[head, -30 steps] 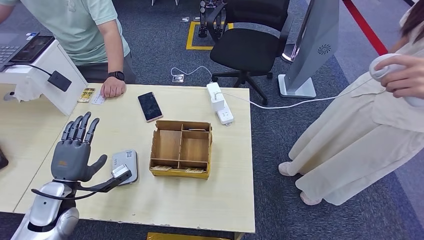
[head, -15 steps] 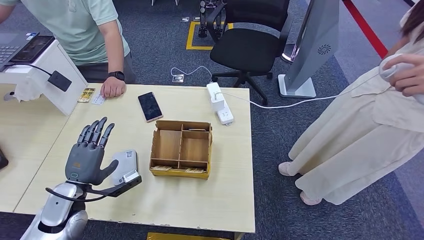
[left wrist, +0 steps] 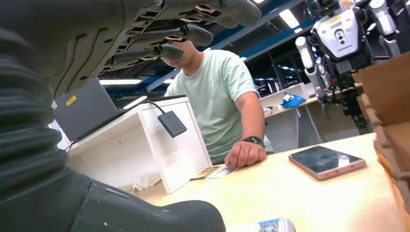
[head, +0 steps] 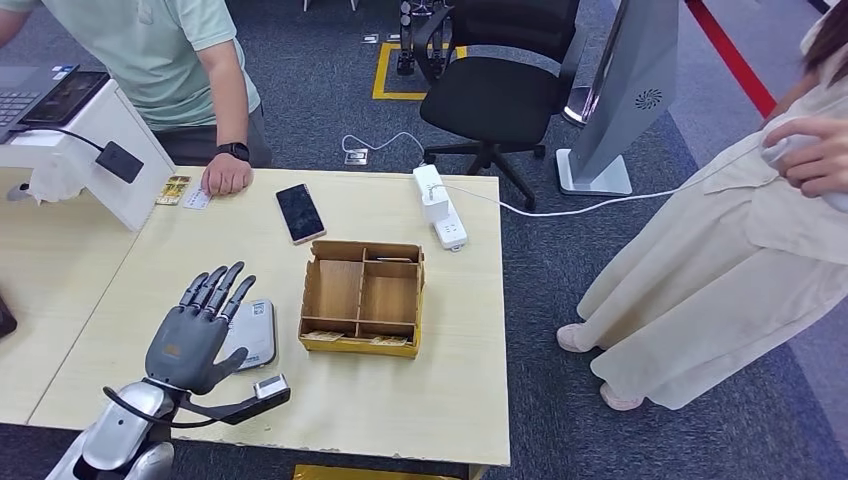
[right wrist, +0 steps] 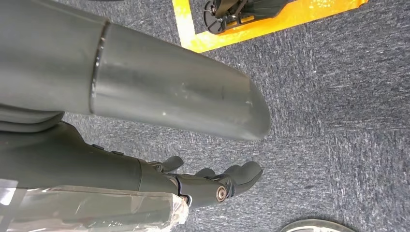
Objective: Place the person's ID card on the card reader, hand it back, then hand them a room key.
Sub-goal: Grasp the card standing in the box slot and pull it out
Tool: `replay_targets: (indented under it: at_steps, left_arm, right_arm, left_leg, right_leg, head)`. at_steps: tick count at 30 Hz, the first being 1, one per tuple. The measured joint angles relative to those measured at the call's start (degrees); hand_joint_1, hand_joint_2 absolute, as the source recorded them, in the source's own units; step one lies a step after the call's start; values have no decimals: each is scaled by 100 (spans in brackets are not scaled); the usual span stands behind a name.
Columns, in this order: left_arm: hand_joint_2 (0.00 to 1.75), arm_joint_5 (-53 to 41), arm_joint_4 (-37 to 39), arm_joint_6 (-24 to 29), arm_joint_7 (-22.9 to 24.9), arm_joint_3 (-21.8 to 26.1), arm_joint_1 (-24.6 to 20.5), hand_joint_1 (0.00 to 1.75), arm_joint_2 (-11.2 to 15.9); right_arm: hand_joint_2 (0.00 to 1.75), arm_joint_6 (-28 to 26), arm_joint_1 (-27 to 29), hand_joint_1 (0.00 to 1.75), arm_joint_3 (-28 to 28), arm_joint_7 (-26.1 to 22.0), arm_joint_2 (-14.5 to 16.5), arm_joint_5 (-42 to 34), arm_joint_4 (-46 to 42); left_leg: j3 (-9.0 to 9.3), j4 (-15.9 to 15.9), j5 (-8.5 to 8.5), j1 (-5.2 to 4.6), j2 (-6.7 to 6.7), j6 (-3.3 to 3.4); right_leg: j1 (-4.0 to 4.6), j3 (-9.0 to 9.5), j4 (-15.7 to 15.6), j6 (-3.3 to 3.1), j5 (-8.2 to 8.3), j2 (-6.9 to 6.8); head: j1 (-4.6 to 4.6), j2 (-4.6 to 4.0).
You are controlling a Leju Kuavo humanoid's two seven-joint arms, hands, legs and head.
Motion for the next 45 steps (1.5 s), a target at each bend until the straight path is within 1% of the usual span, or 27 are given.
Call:
replay_targets:
  at_steps: [11, 14, 19, 25, 33, 37, 45]
  left_arm:
    - [175, 108, -95, -144, 25, -178, 254, 0, 171]
    - [175, 131, -110, -174, 49, -254, 326, 0, 176]
    - [175, 141, -110, -185, 127, -435, 330, 0, 62]
    - [175, 297, -108, -239, 125, -606, 185, 0, -214]
    - [175, 378, -63, -178, 117, -665, 26, 0, -450]
    - [175, 223, -12, -35, 127, -665, -50, 0, -487]
    - [175, -133, 36, 111, 127, -665, -236, 0, -443]
  right_arm:
    - [0, 37, 0, 0, 0, 5, 4, 14, -2]
    - [0, 39, -2, 0, 0, 14, 6, 21, -2]
    - [0, 39, -5, 0, 0, 19, 11, 34, -2]
    - [0, 39, -12, 0, 0, 28, 25, 75, -16]
    - [0, 35, -17, 0, 18, 71, 51, 154, -34]
    - [0, 36, -21, 0, 31, 85, 55, 196, -34]
    - [0, 60, -47, 0, 128, 133, 57, 259, -34]
  left_leg:
    - [0, 0, 0, -1, -1, 0]
    - [0, 0, 0, 0, -2, 0]
    - [0, 0, 0, -1, -1, 0]
    - [1, 1, 0, -2, -1, 1]
    - [1, 1, 0, -1, -1, 0]
    - [1, 1, 0, -1, -1, 0]
    - [1, 1, 0, -1, -2, 0]
  right_leg:
    - [0, 1, 0, 0, 0, -1]
    - [0, 0, -1, 0, 0, -2]
    - [0, 0, -1, 1, 0, -2]
    - [-1, 2, -2, 2, 2, -3]
    - [-1, 0, -2, 2, 2, -3]
    - [0, 0, -2, 2, 2, -3]
    - [0, 1, -1, 2, 2, -3]
  head:
    - [-1, -1]
    - [-1, 1]
    - [0, 1]
    - [-1, 1]
    - [-1, 1]
    - [-1, 0]
    - [-1, 0]
